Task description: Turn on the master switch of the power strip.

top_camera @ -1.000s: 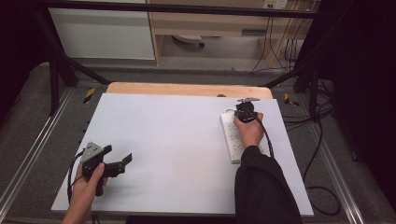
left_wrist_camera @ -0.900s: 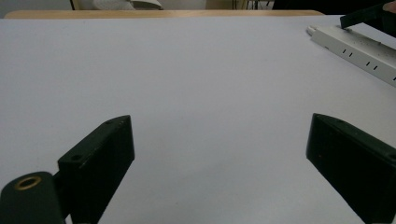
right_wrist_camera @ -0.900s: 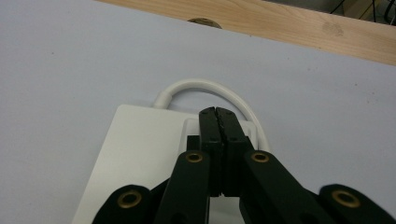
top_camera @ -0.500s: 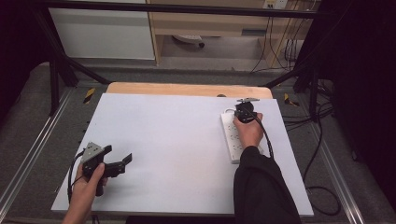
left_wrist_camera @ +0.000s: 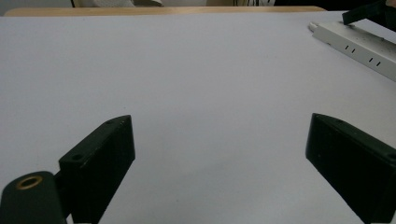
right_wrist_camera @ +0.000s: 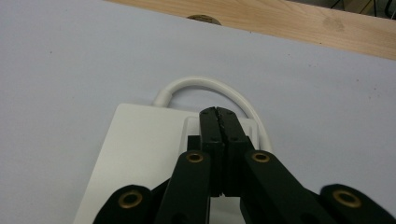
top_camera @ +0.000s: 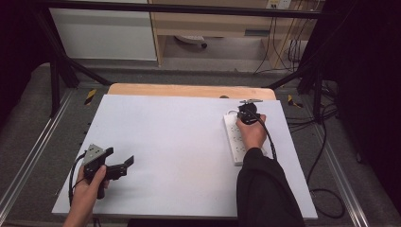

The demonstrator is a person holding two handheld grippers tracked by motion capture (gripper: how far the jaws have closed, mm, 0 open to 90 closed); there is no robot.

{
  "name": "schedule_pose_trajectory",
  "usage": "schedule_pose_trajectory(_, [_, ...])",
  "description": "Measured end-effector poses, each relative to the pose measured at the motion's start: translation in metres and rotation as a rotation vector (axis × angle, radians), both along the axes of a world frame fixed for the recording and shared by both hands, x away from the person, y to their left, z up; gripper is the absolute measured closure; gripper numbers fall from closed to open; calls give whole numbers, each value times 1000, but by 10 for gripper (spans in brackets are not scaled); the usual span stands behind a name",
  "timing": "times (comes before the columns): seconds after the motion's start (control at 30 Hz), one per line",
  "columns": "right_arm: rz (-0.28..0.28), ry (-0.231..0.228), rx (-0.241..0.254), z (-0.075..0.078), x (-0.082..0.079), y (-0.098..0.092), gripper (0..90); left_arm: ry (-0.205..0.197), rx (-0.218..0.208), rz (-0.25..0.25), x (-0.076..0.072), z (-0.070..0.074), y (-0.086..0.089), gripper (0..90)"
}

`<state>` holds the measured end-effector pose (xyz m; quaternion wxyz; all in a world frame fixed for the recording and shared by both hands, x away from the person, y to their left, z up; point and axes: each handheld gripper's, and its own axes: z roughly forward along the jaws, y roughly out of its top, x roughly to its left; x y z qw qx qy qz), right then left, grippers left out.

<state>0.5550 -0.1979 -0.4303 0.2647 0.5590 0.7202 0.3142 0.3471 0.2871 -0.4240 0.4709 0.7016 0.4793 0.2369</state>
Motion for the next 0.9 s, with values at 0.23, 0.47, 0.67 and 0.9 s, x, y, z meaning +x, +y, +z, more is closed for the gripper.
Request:
schedule_pose_trajectory(0.23, [-2,-1,-1,0,0,0,900,0,0,1,0,0,0,83])
schedule_pose_trajectory(0.47, [-4,-3,-6,0,-1,1,900,0,1,1,0,0,1,84])
schedule_pose_trajectory(0.67, [-2,-4,-5,0,-1,1,900,-1,-2,3,0,0,1,84])
schedule_pose_trajectory(0.9, [-1,-5,-7,0,-1,1,900,-2,-4,4,0,0,1,86])
